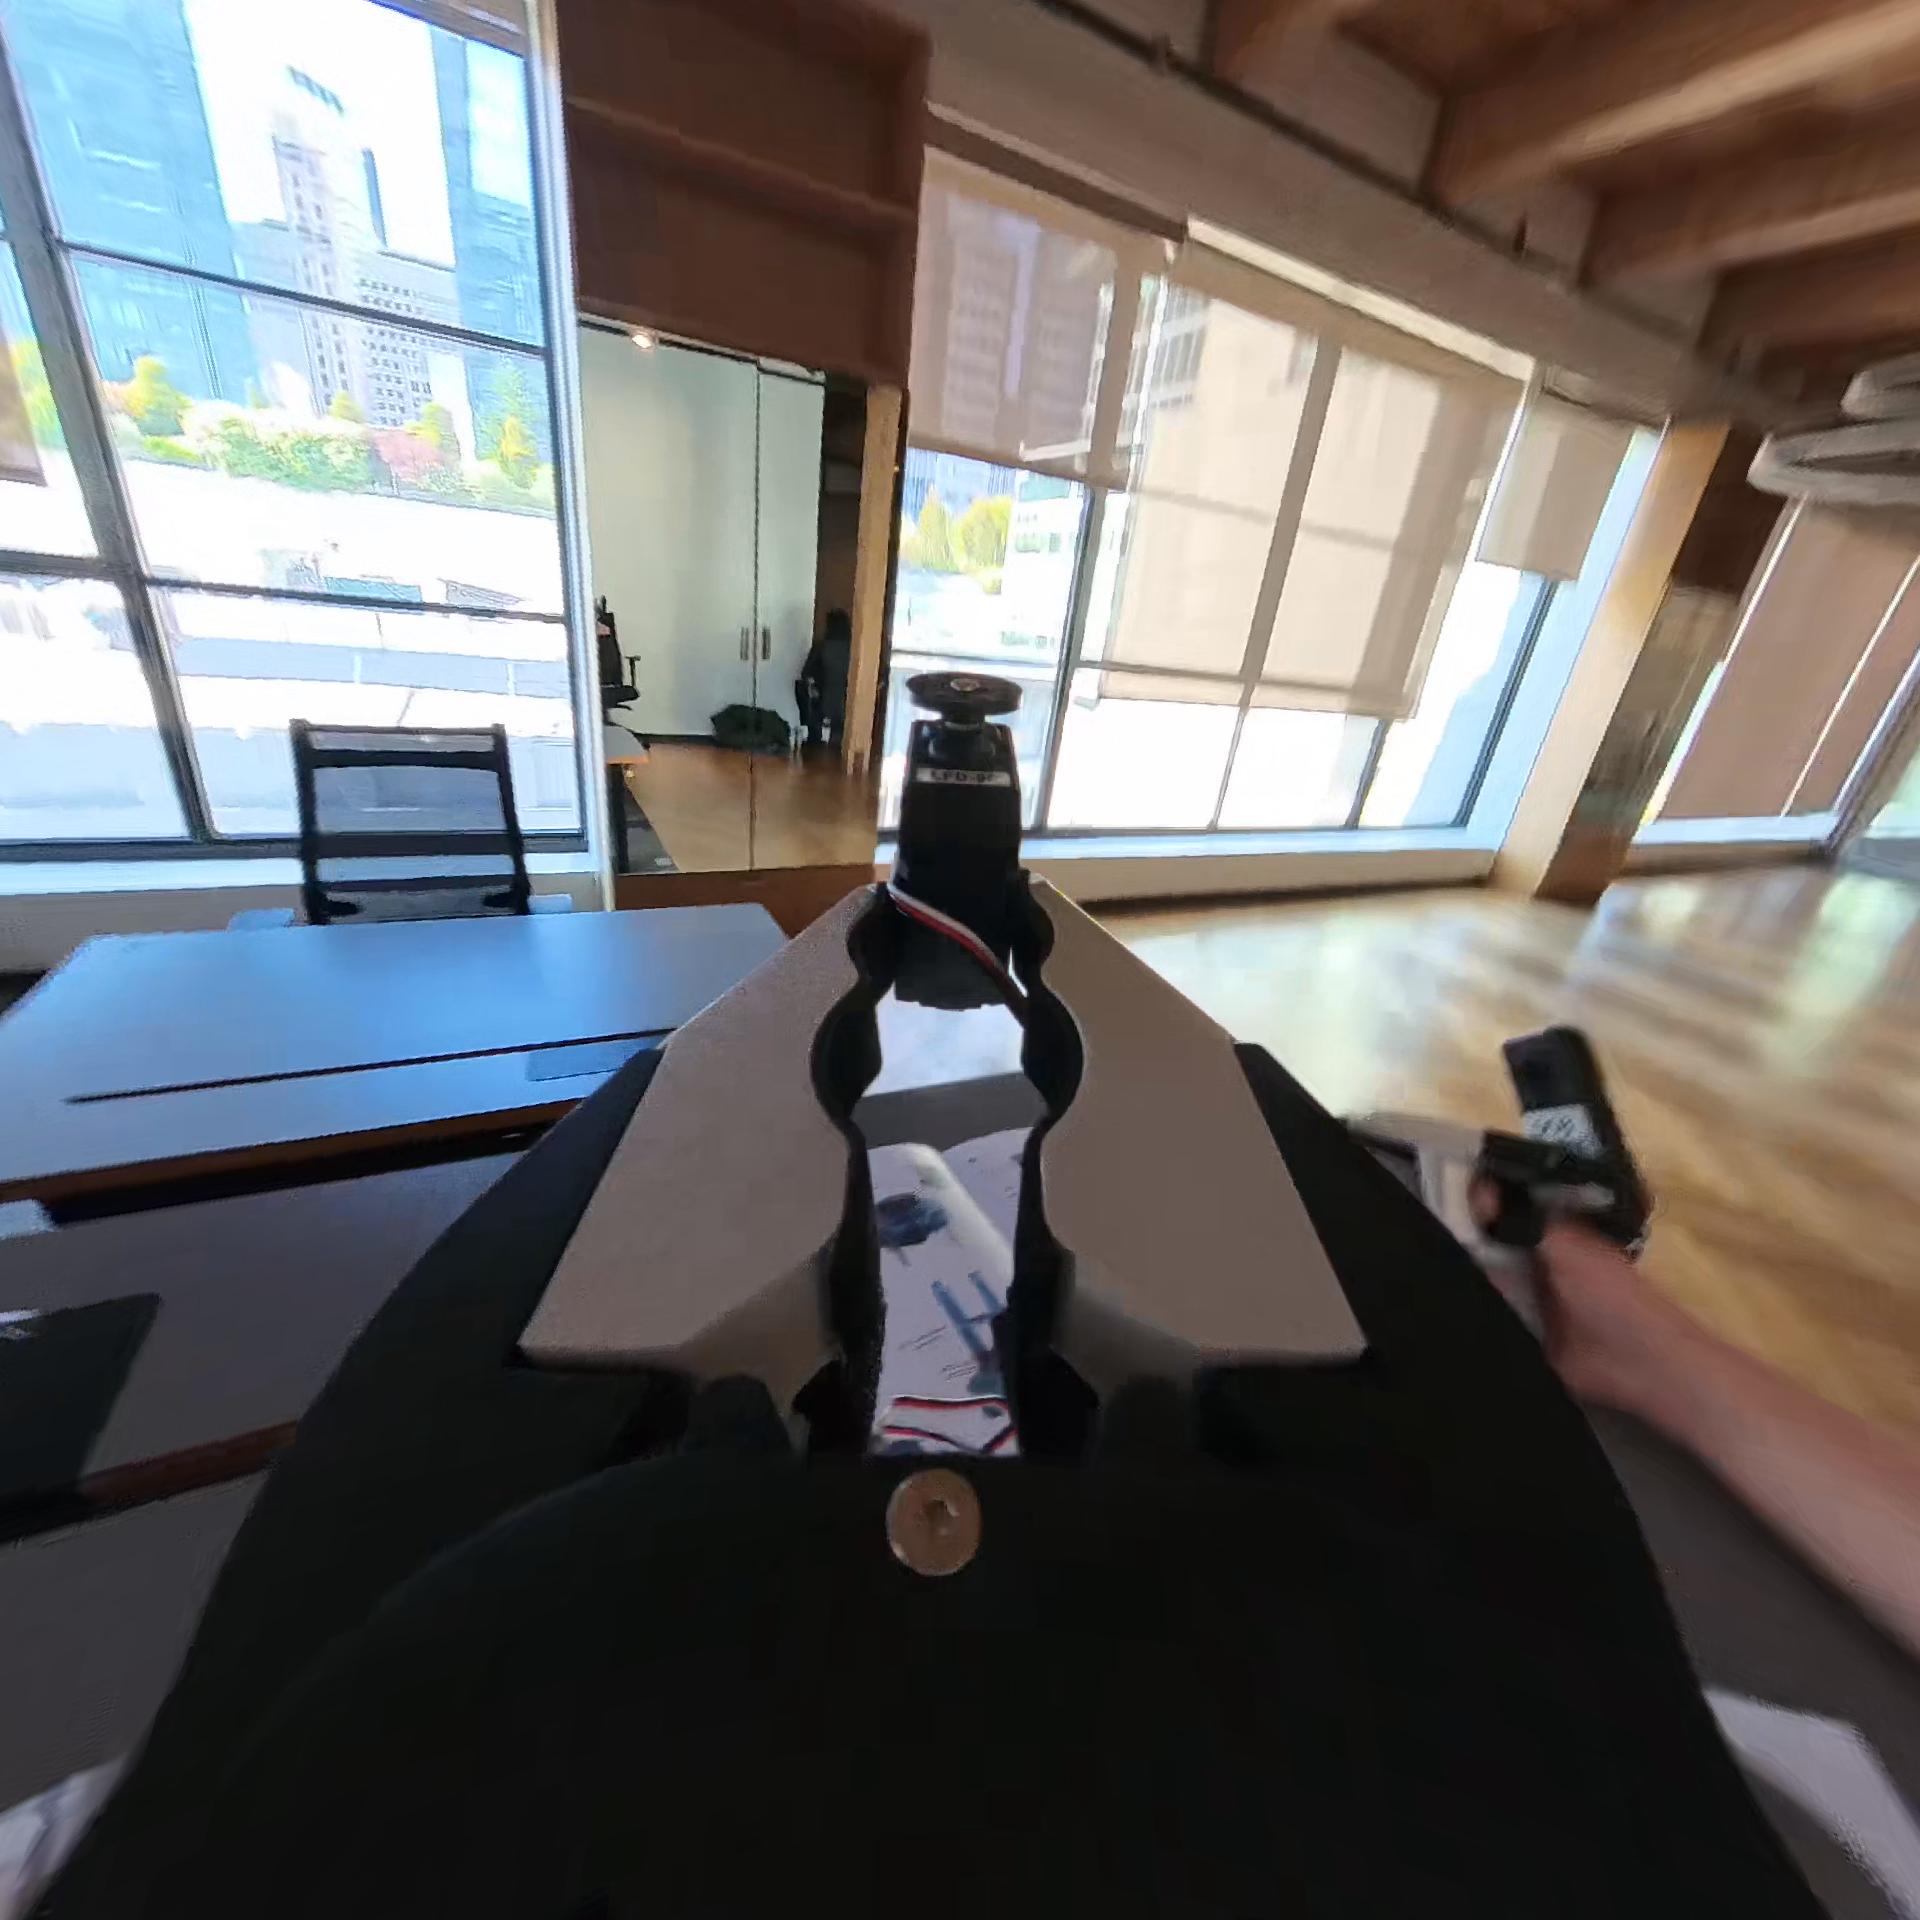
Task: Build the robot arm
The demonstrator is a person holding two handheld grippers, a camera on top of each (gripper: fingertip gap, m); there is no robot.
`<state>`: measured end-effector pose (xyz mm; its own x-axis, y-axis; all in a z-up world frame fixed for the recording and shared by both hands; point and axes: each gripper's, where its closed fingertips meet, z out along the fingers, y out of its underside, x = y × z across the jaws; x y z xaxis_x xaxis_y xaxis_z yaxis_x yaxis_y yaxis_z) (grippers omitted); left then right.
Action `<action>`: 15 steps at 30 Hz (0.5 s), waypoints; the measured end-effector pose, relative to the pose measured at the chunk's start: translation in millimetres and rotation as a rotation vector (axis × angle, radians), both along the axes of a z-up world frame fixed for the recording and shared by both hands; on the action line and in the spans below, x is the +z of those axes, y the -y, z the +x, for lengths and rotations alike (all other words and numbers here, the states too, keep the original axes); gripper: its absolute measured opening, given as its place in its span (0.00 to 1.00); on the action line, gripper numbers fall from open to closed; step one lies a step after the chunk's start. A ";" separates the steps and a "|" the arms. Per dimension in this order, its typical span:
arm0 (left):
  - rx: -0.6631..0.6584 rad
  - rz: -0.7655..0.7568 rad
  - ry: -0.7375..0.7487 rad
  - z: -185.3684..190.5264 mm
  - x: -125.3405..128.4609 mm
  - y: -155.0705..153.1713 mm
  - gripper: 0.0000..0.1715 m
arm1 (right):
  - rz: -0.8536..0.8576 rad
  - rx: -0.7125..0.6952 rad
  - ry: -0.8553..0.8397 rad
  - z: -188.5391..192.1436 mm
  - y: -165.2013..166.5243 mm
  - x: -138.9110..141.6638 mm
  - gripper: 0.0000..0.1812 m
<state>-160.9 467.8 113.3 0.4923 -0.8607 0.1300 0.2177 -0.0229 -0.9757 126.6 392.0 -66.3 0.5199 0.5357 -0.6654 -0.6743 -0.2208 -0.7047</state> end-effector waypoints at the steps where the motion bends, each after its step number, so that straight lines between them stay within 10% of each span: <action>1: -0.018 -0.028 0.041 -6.4 3.4 0.0 0.12 | -0.001 0.000 -0.001 0.0 0.0 -0.1 0.12; 9: -0.001 -0.031 -0.024 0.2 1.4 4.0 0.12 | -0.006 0.004 0.000 -1.3 -0.6 -1.8 0.12; 15: -0.441 -0.165 -0.216 54.9 -41.1 49.5 0.12 | -0.004 0.004 0.004 -1.7 -0.6 -2.1 0.13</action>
